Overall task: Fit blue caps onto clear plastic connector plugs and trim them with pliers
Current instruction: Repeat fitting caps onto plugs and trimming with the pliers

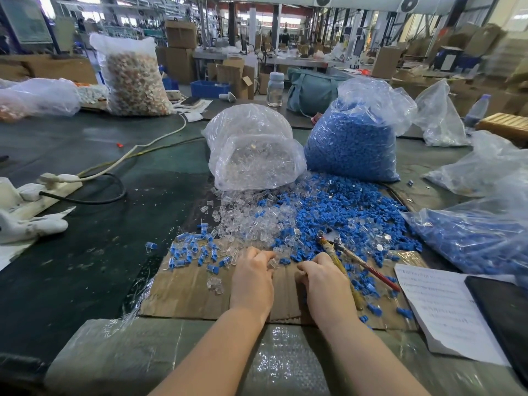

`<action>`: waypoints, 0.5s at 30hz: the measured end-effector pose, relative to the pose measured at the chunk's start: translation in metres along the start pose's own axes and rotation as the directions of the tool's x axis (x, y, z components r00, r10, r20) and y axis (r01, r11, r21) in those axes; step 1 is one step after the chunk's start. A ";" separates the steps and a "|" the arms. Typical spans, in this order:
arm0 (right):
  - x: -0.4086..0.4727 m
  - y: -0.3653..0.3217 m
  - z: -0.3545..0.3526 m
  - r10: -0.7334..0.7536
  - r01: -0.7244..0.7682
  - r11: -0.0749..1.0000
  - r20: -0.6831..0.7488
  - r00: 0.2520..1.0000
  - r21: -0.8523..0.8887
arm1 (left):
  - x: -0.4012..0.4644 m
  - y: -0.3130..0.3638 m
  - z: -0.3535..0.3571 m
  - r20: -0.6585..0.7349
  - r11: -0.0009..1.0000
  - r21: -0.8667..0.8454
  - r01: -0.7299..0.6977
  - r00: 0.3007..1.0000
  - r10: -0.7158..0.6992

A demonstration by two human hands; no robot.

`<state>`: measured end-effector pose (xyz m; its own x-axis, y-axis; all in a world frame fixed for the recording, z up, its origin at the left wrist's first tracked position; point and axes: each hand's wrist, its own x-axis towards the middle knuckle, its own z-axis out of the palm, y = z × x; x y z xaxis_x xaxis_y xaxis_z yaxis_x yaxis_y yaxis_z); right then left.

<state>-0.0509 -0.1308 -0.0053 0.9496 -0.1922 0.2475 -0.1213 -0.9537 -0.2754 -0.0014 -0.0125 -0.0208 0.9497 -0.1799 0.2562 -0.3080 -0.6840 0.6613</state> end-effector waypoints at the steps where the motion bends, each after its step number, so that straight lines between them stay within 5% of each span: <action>1: 0.000 0.000 0.000 0.001 -0.001 1.000 -0.008 1.000 0.016 | 0.001 0.000 -0.001 0.007 1.000 0.000 0.007 1.000 -0.007; 15: -0.004 -0.004 0.003 0.007 -0.002 0.994 -0.047 0.999 0.106 | 0.002 0.000 -0.006 -0.037 0.999 -0.034 0.025 0.999 -0.026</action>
<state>-0.0537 -0.1258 -0.0078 0.9341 -0.2100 0.2889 -0.0921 -0.9232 -0.3732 -0.0002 -0.0091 -0.0159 0.9549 -0.1358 0.2642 -0.2857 -0.6636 0.6914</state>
